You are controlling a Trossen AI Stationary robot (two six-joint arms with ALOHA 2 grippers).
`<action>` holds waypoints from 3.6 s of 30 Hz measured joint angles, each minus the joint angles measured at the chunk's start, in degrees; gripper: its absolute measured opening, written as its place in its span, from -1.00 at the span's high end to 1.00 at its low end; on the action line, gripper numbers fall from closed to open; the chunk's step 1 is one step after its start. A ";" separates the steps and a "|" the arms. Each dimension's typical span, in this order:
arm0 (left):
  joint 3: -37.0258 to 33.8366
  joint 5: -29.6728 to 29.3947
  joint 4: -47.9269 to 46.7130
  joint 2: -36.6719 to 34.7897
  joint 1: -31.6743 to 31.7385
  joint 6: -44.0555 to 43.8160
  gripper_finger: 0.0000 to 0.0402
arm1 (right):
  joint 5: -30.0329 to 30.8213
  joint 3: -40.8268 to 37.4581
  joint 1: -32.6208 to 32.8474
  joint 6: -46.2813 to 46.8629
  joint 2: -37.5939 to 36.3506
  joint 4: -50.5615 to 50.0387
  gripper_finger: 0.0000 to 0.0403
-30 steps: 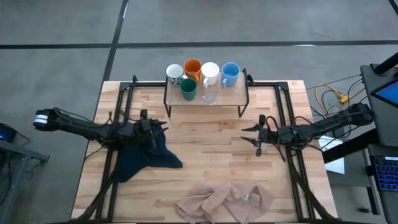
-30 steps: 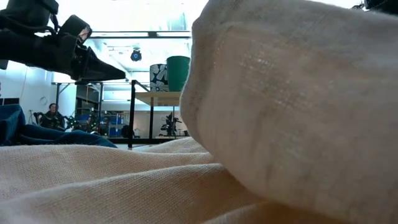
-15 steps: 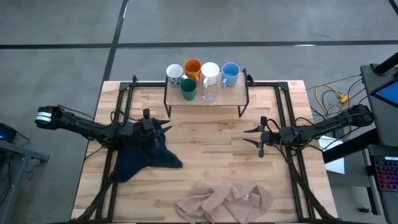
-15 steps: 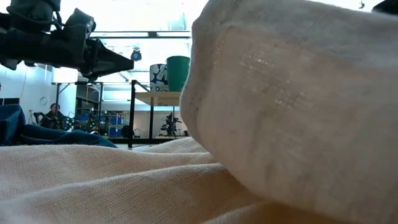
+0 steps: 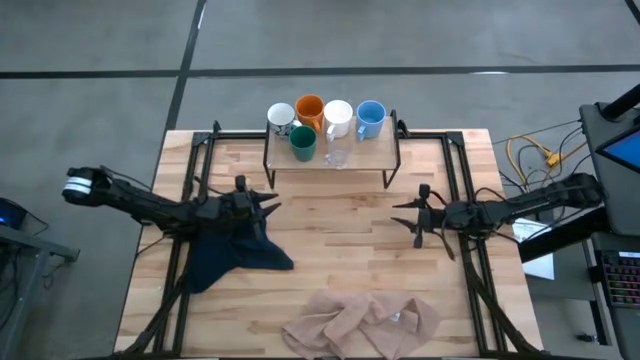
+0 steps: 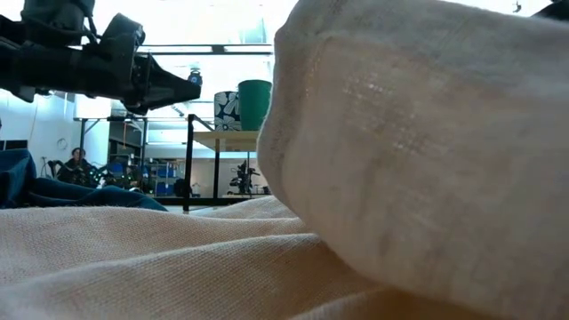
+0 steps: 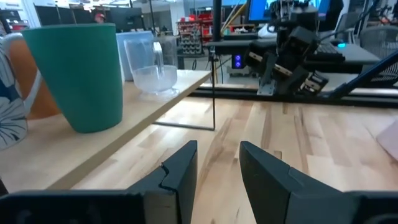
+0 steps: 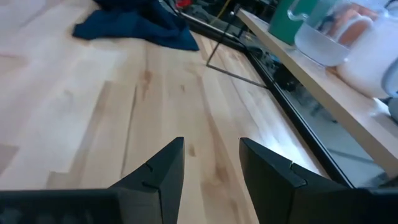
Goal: Stack small to large cups/mugs on shelf
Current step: Return to Home Position
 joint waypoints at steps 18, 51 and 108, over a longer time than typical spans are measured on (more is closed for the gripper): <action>0.36 0.02 5.63 6.66 0.01 -0.02 0.47 | 0.00 0.00 -5.64 2.81 0.16 -2.97 0.26; 1.83 0.02 10.62 9.91 0.01 -0.04 0.47 | -2.78 0.02 -6.66 3.73 0.18 -3.23 0.26; 1.86 0.02 12.73 9.89 0.00 -0.01 0.47 | -3.06 0.04 -6.65 3.83 0.17 -4.38 0.26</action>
